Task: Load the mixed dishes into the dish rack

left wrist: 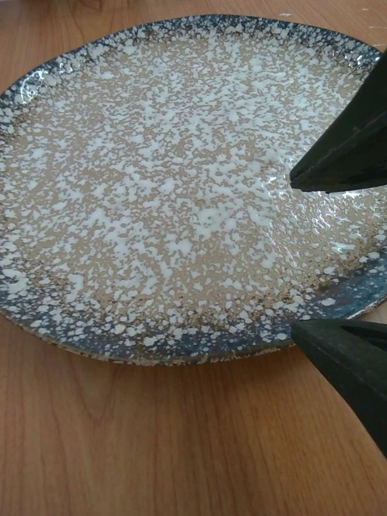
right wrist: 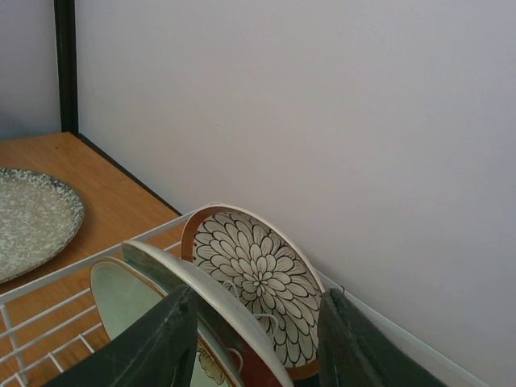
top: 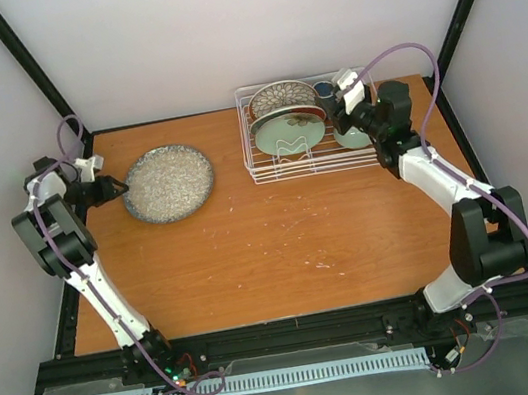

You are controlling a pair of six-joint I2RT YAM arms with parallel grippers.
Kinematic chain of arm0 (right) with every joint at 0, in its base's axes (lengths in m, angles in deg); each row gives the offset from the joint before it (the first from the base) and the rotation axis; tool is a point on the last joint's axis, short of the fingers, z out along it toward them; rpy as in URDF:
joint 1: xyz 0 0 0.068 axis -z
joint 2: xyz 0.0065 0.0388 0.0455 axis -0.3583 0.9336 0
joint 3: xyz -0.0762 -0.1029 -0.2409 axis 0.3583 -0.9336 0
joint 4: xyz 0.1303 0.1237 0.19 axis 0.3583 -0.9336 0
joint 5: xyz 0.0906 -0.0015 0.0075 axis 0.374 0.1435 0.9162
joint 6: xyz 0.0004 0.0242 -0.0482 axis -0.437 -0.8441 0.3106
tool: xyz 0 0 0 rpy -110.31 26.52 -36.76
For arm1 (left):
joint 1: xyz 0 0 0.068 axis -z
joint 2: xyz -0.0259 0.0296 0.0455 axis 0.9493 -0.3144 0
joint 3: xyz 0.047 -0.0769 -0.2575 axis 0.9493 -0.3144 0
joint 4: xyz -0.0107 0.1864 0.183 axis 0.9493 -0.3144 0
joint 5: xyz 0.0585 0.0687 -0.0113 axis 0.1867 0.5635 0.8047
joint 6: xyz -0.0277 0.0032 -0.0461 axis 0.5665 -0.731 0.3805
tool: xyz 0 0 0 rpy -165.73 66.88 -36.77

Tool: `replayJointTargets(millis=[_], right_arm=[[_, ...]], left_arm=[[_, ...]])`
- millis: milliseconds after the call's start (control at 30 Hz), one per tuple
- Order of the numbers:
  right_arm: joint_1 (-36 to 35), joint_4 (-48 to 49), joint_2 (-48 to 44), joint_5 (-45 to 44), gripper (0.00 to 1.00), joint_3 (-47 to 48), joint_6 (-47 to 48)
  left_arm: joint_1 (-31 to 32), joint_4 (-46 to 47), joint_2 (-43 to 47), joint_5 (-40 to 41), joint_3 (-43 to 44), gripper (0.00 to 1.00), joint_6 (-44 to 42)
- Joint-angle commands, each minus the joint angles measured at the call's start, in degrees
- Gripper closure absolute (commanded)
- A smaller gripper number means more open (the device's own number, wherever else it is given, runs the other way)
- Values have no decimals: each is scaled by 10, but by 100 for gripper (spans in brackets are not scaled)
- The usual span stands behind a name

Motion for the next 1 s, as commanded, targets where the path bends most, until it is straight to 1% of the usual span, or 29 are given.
replayJointTargets(millis=[0,400,567,833,967], right_arm=[[4,-10,-25,-11,58,-5,-12],[4,-53,-13,20,57,33,-23],[4,-55,-6,31,57,31,-27],[4,-62,9,45,57,41,-33],[4,-62,14,49,57,43,-35]], left_arm=[[-1,7,-4,8,12,56,9],[-9,-1,-17,33,12,56,12],[-16,-13,-35,51,22,56,18],[-18,-12,-52,57,23,56,19],[-19,-13,-66,36,30,56,17]])
